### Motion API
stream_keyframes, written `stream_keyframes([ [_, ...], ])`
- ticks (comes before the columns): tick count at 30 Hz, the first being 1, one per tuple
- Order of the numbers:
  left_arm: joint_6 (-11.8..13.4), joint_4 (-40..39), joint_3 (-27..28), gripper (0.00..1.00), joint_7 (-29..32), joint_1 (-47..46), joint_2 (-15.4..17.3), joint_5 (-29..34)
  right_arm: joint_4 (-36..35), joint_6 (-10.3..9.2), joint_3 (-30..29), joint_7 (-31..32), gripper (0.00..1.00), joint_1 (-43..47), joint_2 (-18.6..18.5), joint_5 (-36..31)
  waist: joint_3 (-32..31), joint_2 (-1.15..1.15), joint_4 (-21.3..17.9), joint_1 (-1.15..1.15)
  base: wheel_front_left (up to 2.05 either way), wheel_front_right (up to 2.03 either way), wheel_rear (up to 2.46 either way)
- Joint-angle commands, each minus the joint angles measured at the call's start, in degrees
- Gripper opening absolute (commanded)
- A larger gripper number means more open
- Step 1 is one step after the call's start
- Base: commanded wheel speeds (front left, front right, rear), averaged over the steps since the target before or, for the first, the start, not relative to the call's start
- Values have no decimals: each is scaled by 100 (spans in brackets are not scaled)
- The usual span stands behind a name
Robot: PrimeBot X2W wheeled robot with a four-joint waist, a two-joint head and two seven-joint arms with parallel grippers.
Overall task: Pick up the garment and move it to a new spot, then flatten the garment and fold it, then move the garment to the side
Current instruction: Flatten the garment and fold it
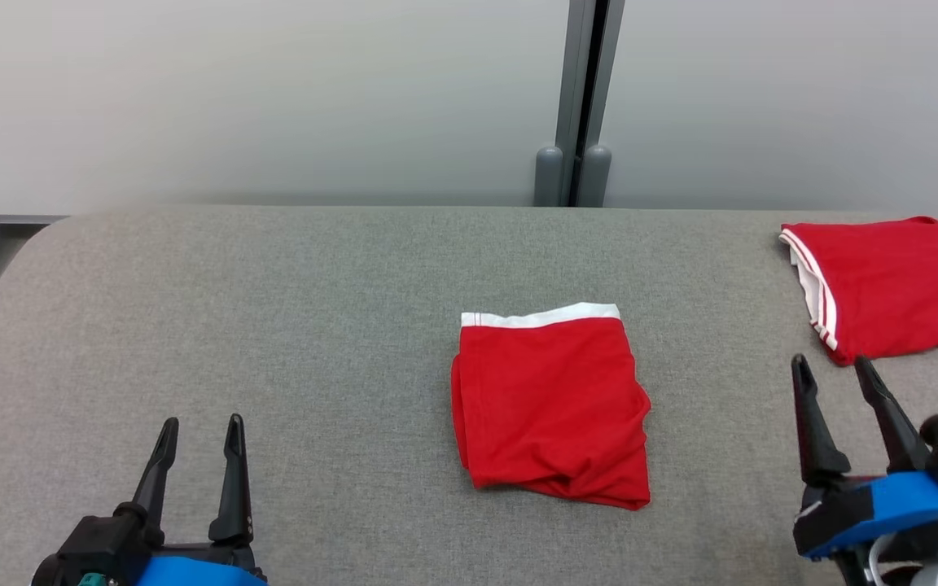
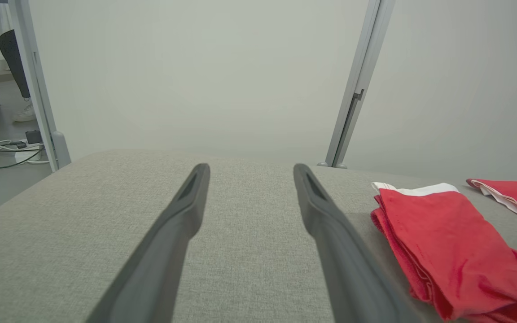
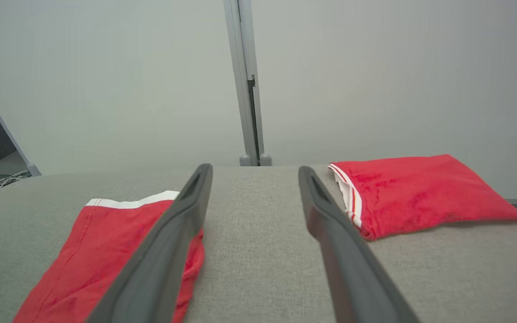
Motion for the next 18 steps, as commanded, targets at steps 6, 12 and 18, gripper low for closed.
stream_keyframes([
  [6, -5, 103, -3, 100, -23, 165, 56, 60, 103, 3, -171, 283, 100, 508, -7, 99, -194, 0, -17, 0, 0, 0, 0],
  [12, -11, 192, -80, 100, -23, 187, 74, 61, 171, 2, 1, 321, 100, 697, -9, 185, -250, 0, 28, 0, 0, 0, 0],
  [18, -14, 224, -92, 100, -23, 214, 96, 62, 183, 3, 38, 278, 100, 706, -9, 268, -286, 0, 25, 0, 0, 0, 0],
])
